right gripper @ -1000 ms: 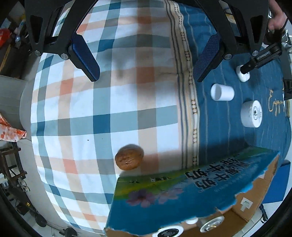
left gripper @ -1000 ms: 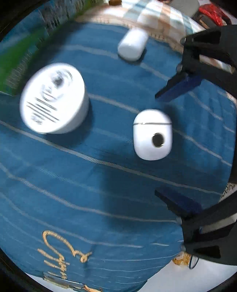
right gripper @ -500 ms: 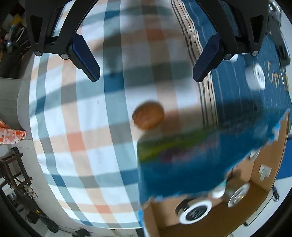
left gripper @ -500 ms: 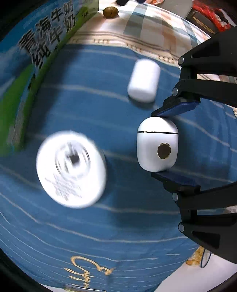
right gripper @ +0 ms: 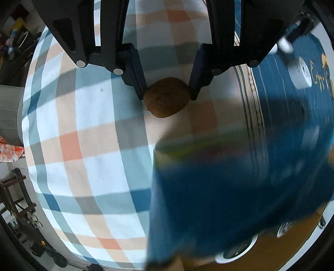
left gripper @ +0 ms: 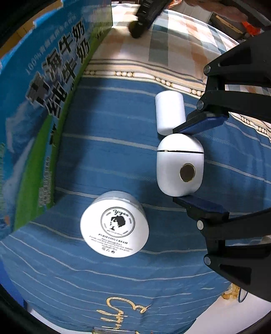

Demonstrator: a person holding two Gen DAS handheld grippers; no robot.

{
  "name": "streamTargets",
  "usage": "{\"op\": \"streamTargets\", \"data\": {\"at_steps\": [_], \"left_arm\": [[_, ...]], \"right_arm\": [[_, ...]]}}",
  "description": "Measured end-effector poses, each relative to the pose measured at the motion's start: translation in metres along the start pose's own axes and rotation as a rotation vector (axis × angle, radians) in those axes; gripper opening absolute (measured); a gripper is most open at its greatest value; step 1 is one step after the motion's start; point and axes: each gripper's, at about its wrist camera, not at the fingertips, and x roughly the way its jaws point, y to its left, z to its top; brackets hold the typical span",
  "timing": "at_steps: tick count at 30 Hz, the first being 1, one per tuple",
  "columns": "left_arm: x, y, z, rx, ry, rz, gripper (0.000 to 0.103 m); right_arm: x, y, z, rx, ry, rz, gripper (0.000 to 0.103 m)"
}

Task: Organize rigid objects
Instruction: 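Grasp the small white piece with the left tool while the right tool grasps the walnut, then carry the white piece and walnut into the box and open both tools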

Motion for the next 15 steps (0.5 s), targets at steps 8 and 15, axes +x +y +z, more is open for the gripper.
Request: {"op": "streamTargets", "data": {"at_steps": [8, 15], "left_arm": [[-0.036, -0.017, -0.020, 0.056, -0.061, -0.020, 0.054], [-0.083, -0.050, -0.038, 0.135, -0.129, -0.065, 0.054]], "right_arm": [[-0.010, 0.011, -0.068, -0.112, 0.049, 0.015, 0.043], [-0.054, 0.029, -0.096, -0.161, -0.014, 0.067, 0.043]]}}
